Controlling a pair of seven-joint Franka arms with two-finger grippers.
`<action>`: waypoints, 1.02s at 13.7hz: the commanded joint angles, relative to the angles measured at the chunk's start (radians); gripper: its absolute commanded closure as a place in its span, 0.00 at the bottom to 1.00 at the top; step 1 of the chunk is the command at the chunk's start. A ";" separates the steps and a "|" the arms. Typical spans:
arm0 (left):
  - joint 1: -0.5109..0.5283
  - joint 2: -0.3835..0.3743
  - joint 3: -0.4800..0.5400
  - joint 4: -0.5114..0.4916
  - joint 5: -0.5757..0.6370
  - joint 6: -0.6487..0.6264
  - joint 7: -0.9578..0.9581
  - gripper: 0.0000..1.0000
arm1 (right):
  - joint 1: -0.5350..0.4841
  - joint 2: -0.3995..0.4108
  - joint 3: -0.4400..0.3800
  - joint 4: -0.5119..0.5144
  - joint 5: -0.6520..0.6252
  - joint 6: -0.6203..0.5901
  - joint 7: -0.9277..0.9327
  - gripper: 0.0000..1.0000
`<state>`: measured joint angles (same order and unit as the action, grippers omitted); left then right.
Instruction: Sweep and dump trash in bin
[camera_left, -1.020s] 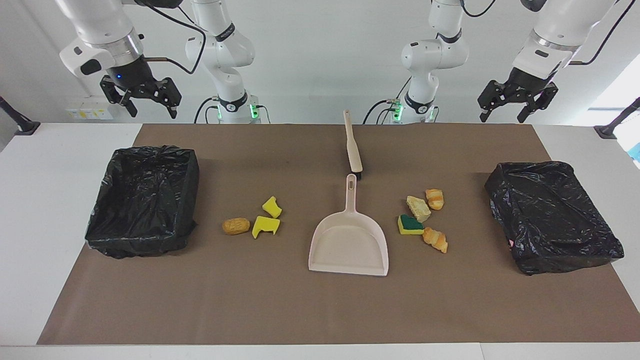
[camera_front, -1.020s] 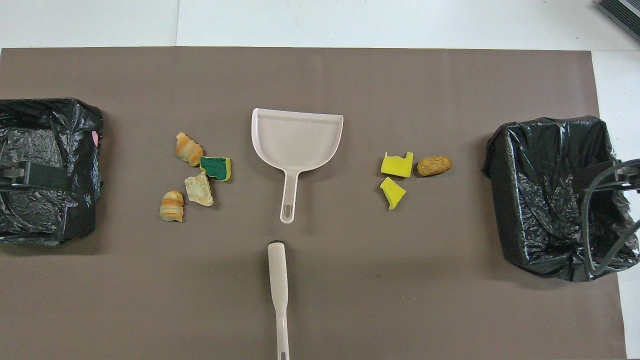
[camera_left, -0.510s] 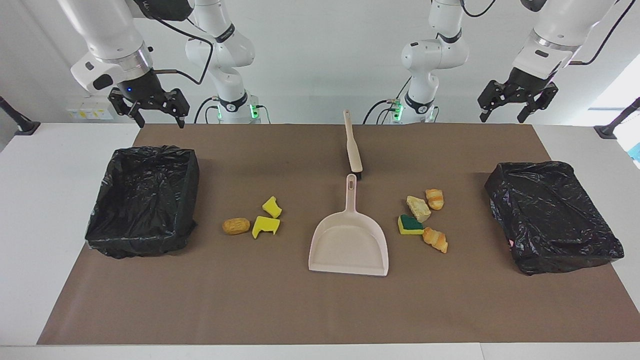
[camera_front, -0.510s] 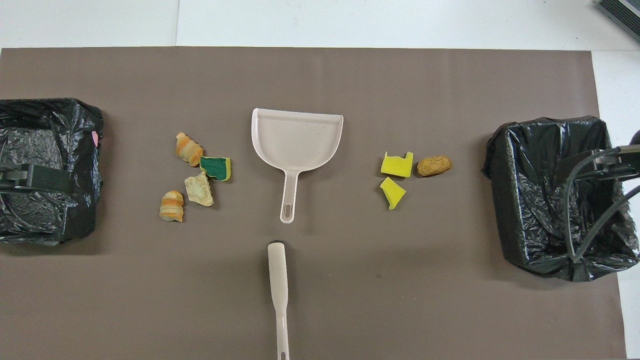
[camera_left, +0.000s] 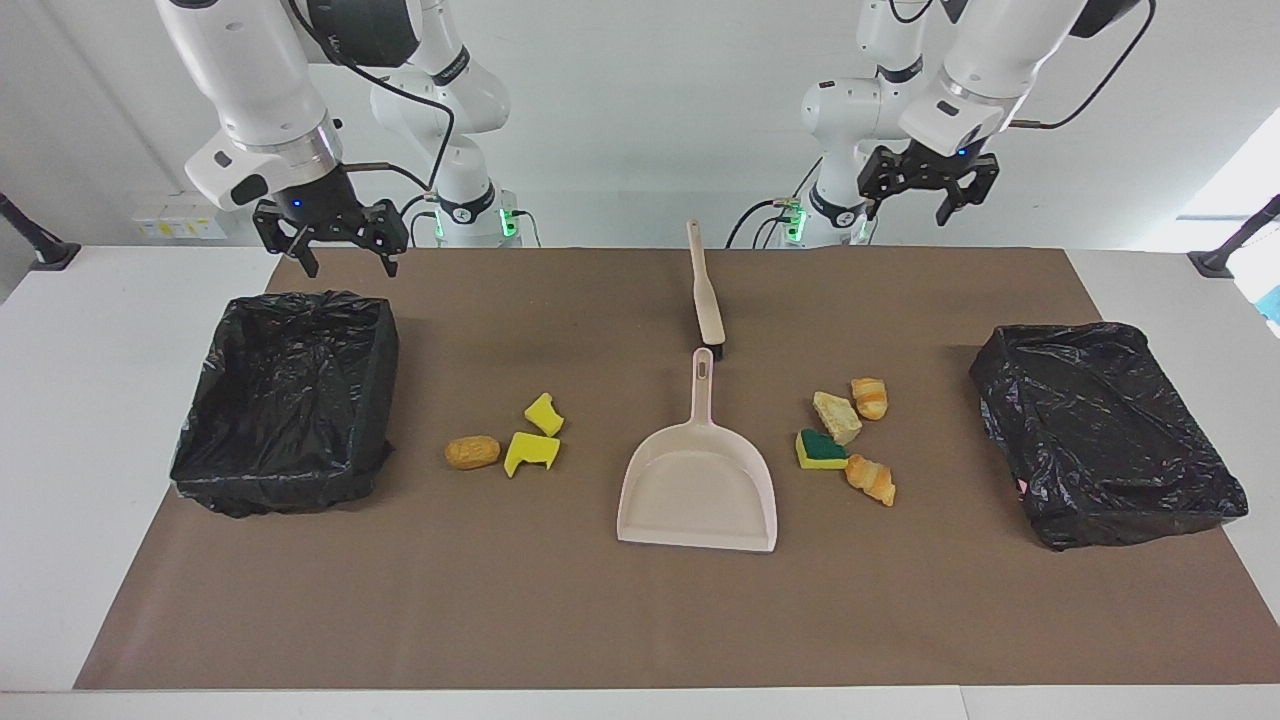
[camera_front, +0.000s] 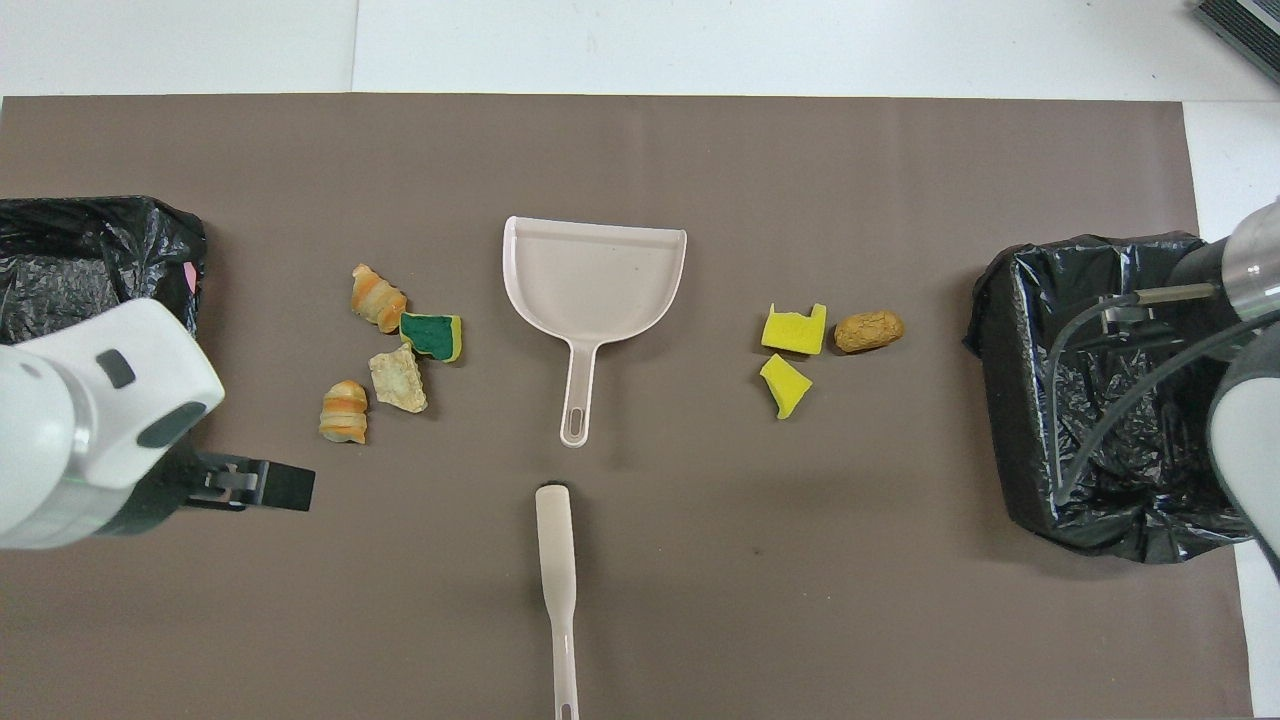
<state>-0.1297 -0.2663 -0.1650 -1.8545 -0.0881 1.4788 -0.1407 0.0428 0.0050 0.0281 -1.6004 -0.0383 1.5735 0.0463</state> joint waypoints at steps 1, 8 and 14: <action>-0.105 -0.088 0.018 -0.147 -0.027 0.028 -0.104 0.00 | 0.049 -0.002 0.003 -0.064 0.001 0.069 0.084 0.00; -0.379 -0.108 0.016 -0.432 -0.065 0.333 -0.407 0.00 | 0.207 0.087 0.007 -0.112 0.034 0.194 0.372 0.00; -0.590 -0.054 0.016 -0.675 -0.067 0.651 -0.605 0.00 | 0.293 0.133 0.007 -0.177 0.037 0.316 0.409 0.00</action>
<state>-0.6530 -0.3155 -0.1682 -2.4411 -0.1449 2.0249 -0.6927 0.3352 0.1510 0.0354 -1.7280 -0.0199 1.8349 0.4431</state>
